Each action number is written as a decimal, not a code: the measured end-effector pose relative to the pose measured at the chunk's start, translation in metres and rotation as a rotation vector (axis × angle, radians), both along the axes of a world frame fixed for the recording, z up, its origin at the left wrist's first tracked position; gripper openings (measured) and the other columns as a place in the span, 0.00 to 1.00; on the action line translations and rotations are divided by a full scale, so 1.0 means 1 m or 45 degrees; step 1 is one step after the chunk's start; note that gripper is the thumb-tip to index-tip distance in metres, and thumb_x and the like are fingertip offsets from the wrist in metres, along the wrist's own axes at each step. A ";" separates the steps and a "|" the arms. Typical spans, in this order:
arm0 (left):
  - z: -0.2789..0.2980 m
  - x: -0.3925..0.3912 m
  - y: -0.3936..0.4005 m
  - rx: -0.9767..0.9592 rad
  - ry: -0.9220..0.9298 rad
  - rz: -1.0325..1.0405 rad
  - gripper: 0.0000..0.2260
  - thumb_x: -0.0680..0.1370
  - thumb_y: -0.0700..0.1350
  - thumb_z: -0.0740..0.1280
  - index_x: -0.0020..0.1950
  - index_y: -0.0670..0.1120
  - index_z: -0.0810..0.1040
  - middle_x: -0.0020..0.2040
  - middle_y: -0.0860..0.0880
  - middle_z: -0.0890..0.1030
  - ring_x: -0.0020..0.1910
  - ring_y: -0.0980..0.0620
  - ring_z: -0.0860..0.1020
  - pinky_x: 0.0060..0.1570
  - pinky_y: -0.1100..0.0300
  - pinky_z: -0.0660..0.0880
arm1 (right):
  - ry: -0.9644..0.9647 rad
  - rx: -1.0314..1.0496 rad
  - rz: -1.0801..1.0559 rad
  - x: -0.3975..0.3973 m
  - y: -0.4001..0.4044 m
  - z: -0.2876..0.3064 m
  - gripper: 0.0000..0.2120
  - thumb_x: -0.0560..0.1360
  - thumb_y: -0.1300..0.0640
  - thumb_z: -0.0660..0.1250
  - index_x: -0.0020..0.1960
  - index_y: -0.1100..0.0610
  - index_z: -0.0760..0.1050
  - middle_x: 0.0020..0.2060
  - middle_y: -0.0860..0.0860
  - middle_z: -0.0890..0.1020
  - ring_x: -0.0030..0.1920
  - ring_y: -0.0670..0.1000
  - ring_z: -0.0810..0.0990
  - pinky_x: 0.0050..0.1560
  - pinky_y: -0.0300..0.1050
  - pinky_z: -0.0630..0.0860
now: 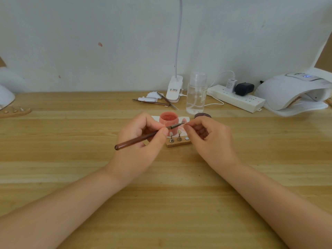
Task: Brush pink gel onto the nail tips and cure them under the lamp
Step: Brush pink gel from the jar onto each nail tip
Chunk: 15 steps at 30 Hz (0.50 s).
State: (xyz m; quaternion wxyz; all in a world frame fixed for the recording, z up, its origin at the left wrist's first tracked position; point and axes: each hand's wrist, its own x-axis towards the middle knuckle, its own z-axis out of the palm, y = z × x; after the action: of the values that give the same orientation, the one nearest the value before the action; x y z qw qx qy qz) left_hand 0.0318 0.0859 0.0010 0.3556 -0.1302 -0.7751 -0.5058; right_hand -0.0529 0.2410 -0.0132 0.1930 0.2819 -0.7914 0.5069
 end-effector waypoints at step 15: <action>-0.001 -0.002 0.004 -0.101 0.047 0.074 0.08 0.73 0.39 0.68 0.42 0.51 0.74 0.39 0.68 0.80 0.39 0.67 0.78 0.39 0.76 0.70 | 0.020 -0.004 -0.002 0.001 0.000 0.000 0.01 0.73 0.62 0.71 0.43 0.59 0.82 0.33 0.46 0.81 0.36 0.44 0.78 0.38 0.33 0.74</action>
State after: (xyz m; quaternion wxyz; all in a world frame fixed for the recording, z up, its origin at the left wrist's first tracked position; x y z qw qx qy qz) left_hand 0.0299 0.0902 -0.0001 0.3788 -0.1309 -0.7913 -0.4617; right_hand -0.0524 0.2410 -0.0135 0.2000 0.2848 -0.7893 0.5059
